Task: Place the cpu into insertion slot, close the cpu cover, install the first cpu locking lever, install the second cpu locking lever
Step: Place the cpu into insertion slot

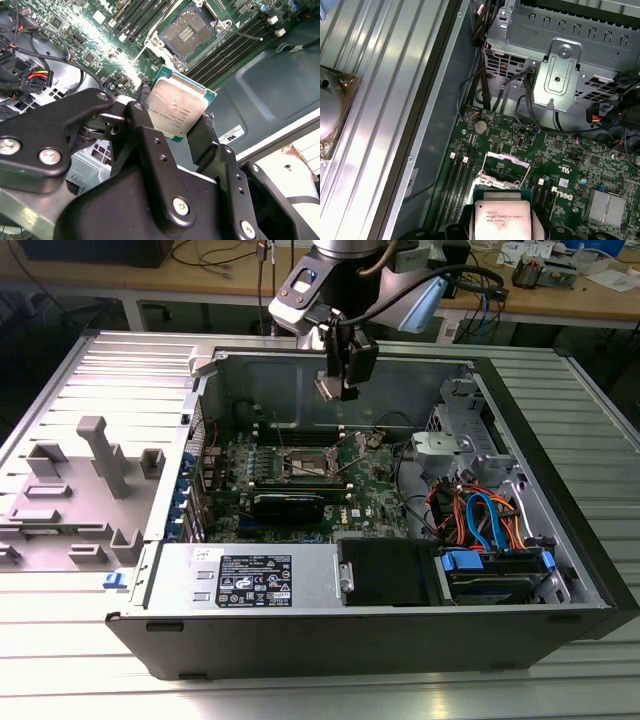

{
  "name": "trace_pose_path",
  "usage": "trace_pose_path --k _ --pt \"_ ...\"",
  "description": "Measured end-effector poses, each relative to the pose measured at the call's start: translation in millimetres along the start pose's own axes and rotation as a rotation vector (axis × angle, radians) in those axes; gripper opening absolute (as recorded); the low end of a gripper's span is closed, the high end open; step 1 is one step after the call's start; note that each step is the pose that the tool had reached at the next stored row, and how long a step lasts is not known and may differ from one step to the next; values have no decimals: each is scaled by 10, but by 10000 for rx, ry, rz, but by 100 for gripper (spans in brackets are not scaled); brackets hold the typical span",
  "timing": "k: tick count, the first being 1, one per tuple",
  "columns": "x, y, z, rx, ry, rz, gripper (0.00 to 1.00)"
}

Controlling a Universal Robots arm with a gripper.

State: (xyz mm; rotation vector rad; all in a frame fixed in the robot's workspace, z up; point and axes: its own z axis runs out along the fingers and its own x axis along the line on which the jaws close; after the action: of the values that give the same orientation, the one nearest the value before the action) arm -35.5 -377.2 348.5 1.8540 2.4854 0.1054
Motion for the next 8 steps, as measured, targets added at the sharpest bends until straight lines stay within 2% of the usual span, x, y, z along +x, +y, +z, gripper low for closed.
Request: trace_pose_path --k 8 --pt "0 -3 0 0 0 0 54"
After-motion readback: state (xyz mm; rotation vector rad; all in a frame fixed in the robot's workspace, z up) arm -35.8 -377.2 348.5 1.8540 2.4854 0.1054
